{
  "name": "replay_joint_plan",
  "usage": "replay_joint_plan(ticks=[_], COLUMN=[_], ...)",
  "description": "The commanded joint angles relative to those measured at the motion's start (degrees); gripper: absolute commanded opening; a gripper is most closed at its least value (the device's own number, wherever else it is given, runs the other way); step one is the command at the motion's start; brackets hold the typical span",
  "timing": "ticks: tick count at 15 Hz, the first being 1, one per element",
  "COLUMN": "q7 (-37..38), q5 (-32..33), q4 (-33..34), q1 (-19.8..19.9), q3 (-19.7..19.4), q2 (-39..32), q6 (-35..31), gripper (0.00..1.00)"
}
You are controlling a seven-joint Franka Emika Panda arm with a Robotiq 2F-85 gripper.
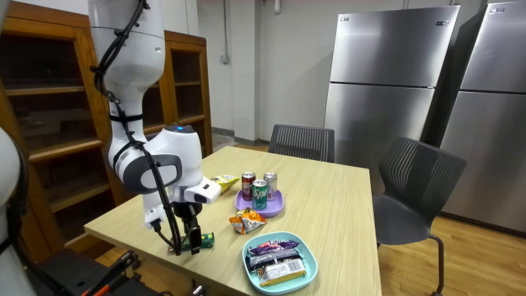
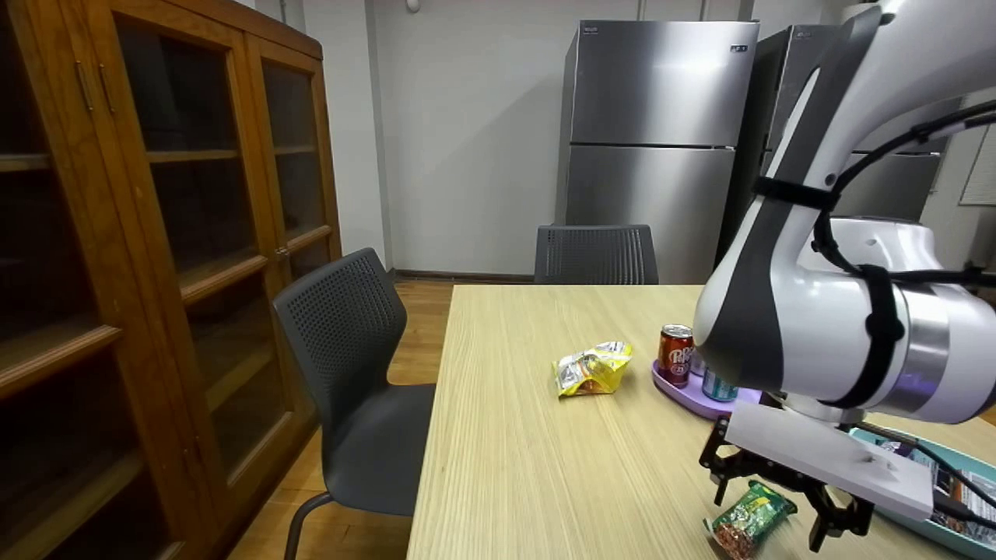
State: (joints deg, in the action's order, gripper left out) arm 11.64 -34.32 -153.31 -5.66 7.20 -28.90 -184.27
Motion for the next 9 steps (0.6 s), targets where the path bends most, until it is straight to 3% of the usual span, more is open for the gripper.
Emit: replay_joint_plan(ticks=[1,8,9], q7=[-0.28,0.14,0.18], q5=[0.24,-0.1,-0.15], q4=[2.92,5.98,5.9], q1=[2.64,3.13,2.82], q3=[2.65,2.97,2.64], q2=[-3.04,-5.46,-5.33], q6=[-1.66,-1.77,-1.79], gripper=[1.0,1.0,0.82])
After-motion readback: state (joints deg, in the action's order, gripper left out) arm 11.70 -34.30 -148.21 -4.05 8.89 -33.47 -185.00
